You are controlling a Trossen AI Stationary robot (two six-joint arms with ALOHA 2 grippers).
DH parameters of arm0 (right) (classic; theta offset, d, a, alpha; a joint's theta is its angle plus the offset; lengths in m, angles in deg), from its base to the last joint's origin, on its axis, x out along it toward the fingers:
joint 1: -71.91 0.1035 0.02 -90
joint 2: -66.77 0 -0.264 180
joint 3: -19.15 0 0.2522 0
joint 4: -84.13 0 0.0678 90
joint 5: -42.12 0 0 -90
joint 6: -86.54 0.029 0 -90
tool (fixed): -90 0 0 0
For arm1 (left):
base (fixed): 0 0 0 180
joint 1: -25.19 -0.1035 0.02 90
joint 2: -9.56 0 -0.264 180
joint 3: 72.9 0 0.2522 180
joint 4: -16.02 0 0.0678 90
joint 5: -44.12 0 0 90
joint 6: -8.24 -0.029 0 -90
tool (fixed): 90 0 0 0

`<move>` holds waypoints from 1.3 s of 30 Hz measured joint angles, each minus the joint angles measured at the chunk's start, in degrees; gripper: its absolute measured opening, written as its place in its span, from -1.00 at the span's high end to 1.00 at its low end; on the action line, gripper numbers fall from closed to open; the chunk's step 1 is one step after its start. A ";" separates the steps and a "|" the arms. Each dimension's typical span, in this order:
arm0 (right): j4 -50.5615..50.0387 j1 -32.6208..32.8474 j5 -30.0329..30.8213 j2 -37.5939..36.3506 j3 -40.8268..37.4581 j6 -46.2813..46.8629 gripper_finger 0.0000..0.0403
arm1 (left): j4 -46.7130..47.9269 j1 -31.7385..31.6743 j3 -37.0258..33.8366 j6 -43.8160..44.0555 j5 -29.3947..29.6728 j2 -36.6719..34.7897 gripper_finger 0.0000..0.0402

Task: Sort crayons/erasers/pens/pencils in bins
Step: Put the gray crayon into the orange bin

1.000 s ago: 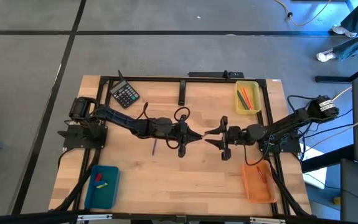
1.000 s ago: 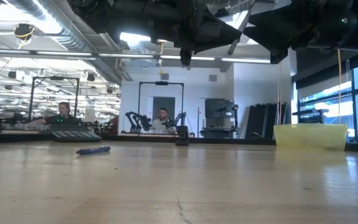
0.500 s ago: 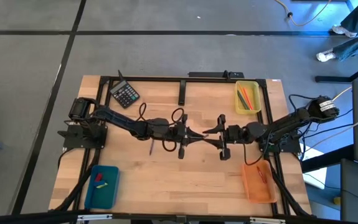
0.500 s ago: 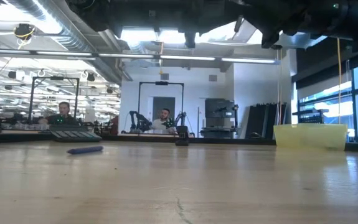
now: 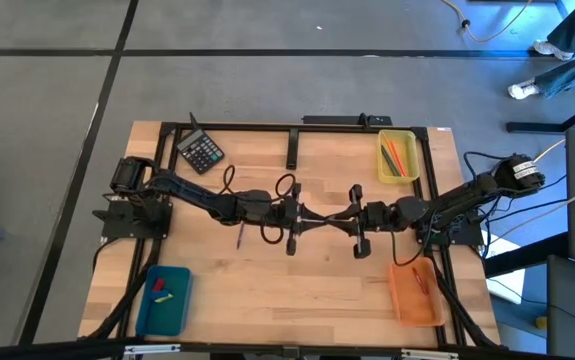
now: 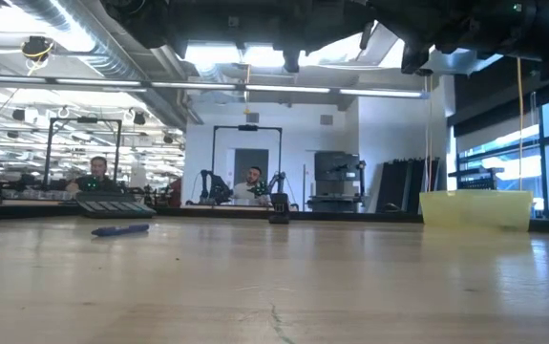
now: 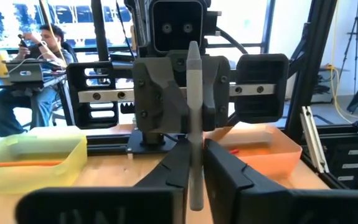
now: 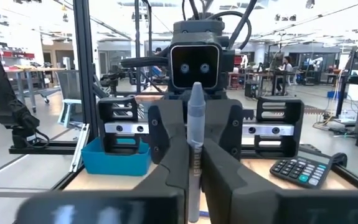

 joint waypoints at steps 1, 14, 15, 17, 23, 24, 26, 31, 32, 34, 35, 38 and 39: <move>0.00 0.00 0.00 0.00 0.00 0.61 0.86 | 0.02 0.00 0.00 0.00 -0.19 0.00 0.82; -12.11 0.43 5.96 -8.22 0.04 7.21 0.83 | 6.66 0.14 0.04 2.95 5.80 -0.09 0.27; -16.06 0.64 6.49 -10.30 0.04 8.09 0.83 | 7.74 0.15 0.04 3.33 6.55 -0.09 0.26; -23.79 1.21 8.10 -14.77 0.04 10.32 0.82 | 10.56 0.11 0.04 3.52 7.34 -0.09 0.26; -58.43 2.62 10.46 -24.41 7.05 20.74 0.82 | 21.06 0.45 0.03 7.87 7.70 -0.09 0.27; -66.38 3.10 10.22 -24.92 9.34 23.37 0.82 | 22.84 0.69 0.02 9.37 7.73 -0.09 0.27; -81.16 4.34 8.94 -24.85 14.22 29.31 0.82 | 26.79 1.33 0.02 12.11 7.78 -0.25 0.27; -107.87 9.97 7.38 -22.99 25.37 45.76 0.82 | 32.49 3.02 0.02 14.05 8.65 -0.26 0.27; -111.68 11.29 6.40 -22.52 26.94 49.28 0.82 | 32.93 3.31 0.02 14.84 9.34 -0.30 0.27; -116.69 14.06 2.76 -21.73 29.58 55.52 0.82 | 34.19 3.73 0.02 16.63 10.12 -0.31 0.27; -118.42 15.53 1.23 -21.35 30.47 58.13 0.82 | 34.76 3.93 0.00 17.43 10.18 -0.31 0.27; -119.53 20.31 -1.27 -20.30 31.41 64.24 0.78 | 37.99 4.55 0.02 18.26 11.24 -2.00 0.27; -119.52 21.85 -2.10 -19.93 31.41 66.28 0.77 | 39.16 4.77 0.44 19.13 12.11 -2.43 0.27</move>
